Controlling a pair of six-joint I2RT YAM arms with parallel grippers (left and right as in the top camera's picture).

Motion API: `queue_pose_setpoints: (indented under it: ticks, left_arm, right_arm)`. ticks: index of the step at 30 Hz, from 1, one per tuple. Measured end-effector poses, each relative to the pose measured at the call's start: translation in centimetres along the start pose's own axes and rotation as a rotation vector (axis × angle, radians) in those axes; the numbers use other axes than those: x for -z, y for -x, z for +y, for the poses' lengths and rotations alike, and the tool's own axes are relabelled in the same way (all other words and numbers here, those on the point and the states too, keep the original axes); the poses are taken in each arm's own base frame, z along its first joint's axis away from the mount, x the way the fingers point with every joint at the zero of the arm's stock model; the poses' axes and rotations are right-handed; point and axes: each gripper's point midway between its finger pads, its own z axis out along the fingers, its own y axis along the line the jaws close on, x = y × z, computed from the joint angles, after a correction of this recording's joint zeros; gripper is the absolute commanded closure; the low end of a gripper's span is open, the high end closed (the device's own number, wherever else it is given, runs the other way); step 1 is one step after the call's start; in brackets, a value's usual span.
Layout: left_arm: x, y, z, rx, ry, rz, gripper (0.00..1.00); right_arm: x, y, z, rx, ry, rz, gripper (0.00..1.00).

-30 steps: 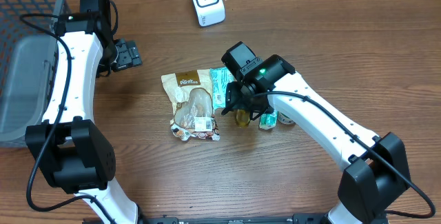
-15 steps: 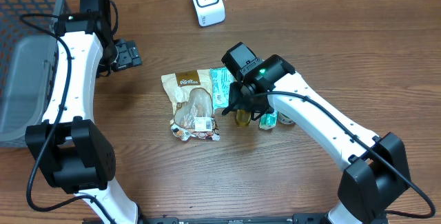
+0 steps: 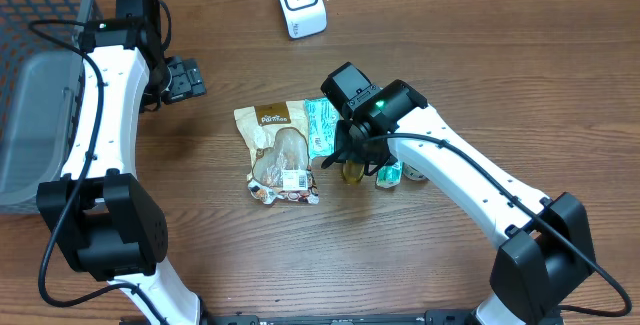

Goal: Scan the item barcode

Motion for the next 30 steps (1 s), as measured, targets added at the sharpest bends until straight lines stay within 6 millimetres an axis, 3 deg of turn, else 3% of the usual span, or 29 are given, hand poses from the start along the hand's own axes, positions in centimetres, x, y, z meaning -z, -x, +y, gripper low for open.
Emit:
queue_pose_setpoints:
  ticks: [6, 15, 26, 28, 30]
  left_arm:
    - [0.0, 0.0, 0.0, 0.000, 0.000, 0.000, 0.01]
    - [0.0, 0.0, 0.0, 0.000, 0.000, 0.000, 0.00]
    - [0.0, 0.0, 0.0, 0.000, 0.000, 0.000, 0.01]
    - [0.0, 0.0, 0.0, 0.000, 0.000, 0.000, 0.00]
    - [0.0, 0.0, 0.0, 0.000, 0.000, 0.000, 0.00]
  right_arm:
    - [0.0, 0.1, 0.1, 0.013, 0.003, -0.005, 0.45]
    - [0.0, 0.8, 0.4, 0.020, 0.011, -0.033, 0.58]
    - [0.0, 1.1, -0.1, 0.131, -0.020, -0.055, 0.57]
    - [0.0, 1.2, -0.1, 0.161, -0.022, -0.056, 0.52]
    - [0.0, 1.2, -0.2, 0.179, -0.027, -0.056, 0.25]
